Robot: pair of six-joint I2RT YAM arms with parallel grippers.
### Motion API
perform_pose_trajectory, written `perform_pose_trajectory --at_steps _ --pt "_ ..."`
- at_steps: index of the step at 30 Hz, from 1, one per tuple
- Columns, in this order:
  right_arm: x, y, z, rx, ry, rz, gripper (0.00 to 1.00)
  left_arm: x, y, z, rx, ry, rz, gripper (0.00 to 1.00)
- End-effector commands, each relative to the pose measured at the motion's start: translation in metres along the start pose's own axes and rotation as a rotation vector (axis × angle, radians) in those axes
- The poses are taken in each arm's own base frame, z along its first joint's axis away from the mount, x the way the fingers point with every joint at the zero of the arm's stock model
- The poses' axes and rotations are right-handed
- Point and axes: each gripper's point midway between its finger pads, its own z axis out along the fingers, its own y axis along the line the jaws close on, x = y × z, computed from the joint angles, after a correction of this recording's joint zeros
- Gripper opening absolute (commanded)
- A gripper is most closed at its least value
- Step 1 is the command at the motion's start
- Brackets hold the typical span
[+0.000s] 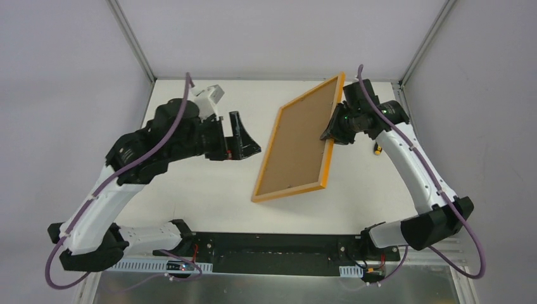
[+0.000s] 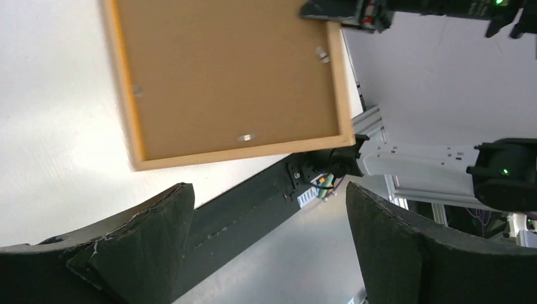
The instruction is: Take the photo out of the frame
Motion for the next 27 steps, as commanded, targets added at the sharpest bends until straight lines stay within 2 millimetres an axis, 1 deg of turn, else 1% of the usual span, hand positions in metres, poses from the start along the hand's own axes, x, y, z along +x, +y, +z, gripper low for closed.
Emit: perform_pose_trajectory --at_steps 1,4,7,8,10,11,12,13,15,16,18,25,27 --pt "-0.007 -0.053 -0.073 0.223 -0.105 -0.19 0.0 0.018 0.017 -0.016 -0.013 0.047 -0.012 0.91" --pt "-0.017 -0.06 -0.095 0.257 -0.175 -0.207 0.0 0.026 0.03 -0.025 -0.048 0.058 0.007 0.91" --pt "-0.027 -0.053 -0.107 0.249 -0.235 -0.214 0.0 0.033 0.047 -0.025 -0.119 0.066 0.007 0.92" --pt "-0.03 -0.047 -0.111 0.236 -0.252 -0.222 0.0 0.034 0.052 -0.024 -0.14 0.067 0.008 0.92" --pt "-0.036 -0.038 -0.112 0.243 -0.271 -0.251 0.0 0.034 0.061 -0.022 -0.183 0.068 0.002 0.92" --pt "-0.04 -0.03 -0.112 0.244 -0.278 -0.267 0.0 0.032 0.068 -0.02 -0.223 0.059 -0.009 0.93" --pt "-0.041 -0.023 -0.111 0.249 -0.282 -0.287 0.0 0.032 0.071 -0.017 -0.241 0.068 -0.029 0.94" --pt "-0.043 -0.016 -0.11 0.253 -0.288 -0.311 0.0 0.031 0.071 -0.014 -0.237 0.085 -0.062 0.94" --pt "-0.045 -0.007 -0.107 0.279 -0.298 -0.344 0.0 0.028 0.068 0.0 -0.221 0.142 -0.184 0.95" --pt "-0.044 -0.004 -0.105 0.289 -0.291 -0.358 0.0 0.024 0.065 0.006 -0.203 0.161 -0.251 0.96" --pt "-0.039 0.003 -0.1 0.287 -0.275 -0.381 0.0 0.009 0.06 0.022 -0.171 0.178 -0.359 0.97" --pt "-0.012 0.028 -0.08 0.219 -0.222 -0.421 0.0 -0.079 0.037 0.089 0.012 0.058 -0.71 0.97" --pt "-0.005 0.031 -0.072 0.236 -0.208 -0.445 0.0 -0.104 0.031 0.103 0.063 0.008 -0.733 0.96"
